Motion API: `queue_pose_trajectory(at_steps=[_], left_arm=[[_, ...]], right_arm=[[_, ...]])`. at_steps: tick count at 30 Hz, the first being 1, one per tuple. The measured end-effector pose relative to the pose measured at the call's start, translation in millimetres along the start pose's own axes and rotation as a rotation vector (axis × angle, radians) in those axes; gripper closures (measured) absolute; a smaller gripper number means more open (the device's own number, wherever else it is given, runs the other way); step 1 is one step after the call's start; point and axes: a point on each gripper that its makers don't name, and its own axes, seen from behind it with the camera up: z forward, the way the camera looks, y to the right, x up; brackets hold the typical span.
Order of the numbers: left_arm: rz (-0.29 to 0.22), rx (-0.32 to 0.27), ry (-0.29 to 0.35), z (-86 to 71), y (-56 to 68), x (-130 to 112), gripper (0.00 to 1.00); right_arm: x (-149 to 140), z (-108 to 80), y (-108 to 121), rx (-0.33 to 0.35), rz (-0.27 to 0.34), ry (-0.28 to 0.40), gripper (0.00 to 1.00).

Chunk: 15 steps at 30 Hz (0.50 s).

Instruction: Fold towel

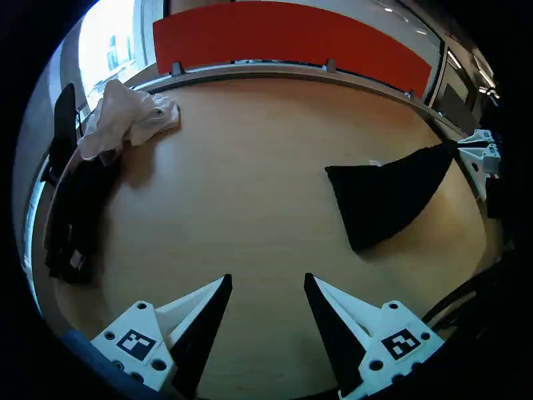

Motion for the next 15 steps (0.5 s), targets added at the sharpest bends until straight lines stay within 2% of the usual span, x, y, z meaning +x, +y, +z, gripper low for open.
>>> queue_pose_trajectory(at_steps=[6, 15], left_arm=[[0.002, -0.001, 0.005, -0.7, 1.5, 2.2, 0.2], [-0.001, -0.008, 0.009, -1.3, 5.7, 3.8, 0.2]], right_arm=[[6.4, -11.1, 8.9, -0.016, -0.03, 0.006, 0.92], [8.9, -8.0, 2.1, 0.002, -0.058, 0.002, 0.92]])
